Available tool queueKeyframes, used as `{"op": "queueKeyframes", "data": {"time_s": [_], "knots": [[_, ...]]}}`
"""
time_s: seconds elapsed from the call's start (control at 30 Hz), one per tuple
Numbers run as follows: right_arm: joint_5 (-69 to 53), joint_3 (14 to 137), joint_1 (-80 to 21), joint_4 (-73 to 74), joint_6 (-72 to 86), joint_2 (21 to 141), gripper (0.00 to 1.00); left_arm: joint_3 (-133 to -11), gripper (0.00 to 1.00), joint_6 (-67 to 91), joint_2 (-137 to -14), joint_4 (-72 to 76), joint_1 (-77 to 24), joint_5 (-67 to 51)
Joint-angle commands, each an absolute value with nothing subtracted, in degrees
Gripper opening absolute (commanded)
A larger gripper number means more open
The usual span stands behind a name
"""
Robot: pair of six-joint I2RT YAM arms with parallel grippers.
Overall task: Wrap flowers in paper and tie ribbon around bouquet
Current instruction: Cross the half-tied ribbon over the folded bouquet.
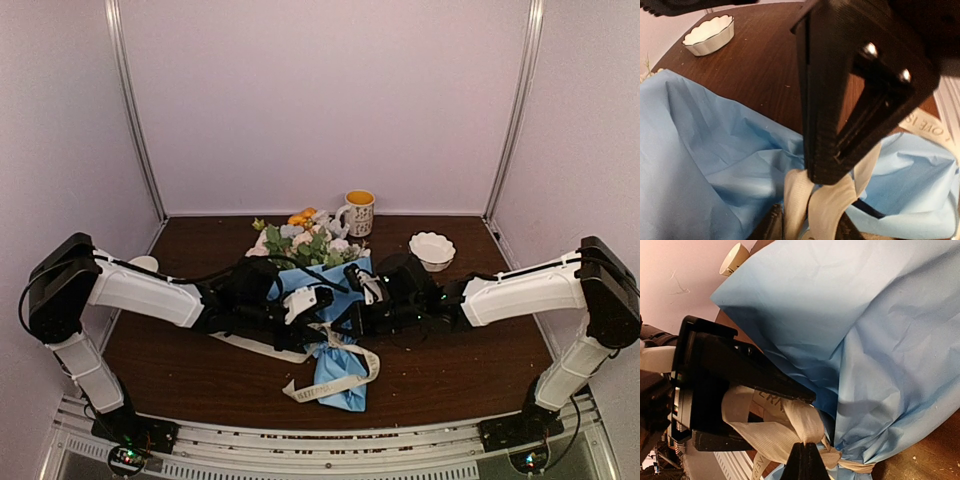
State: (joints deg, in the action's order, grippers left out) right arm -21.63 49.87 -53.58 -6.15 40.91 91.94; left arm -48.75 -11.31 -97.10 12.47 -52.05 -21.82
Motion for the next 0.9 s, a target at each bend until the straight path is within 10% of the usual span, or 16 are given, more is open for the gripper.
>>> {"op": "queueKeyframes", "data": {"time_s": [0.0,0.87], "knots": [[-21.06,49.57,-53.22,-6.82,41.11,91.74,0.0,-47.55,0.46,-10.36,-95.26,11.99,-51.59,-22.53],[-22.09,49.77,-53.22,-6.33,40.53,92.11,0.0,-46.07,0.96,-8.96,-88.14,5.91,-49.56,-26.01]]}}
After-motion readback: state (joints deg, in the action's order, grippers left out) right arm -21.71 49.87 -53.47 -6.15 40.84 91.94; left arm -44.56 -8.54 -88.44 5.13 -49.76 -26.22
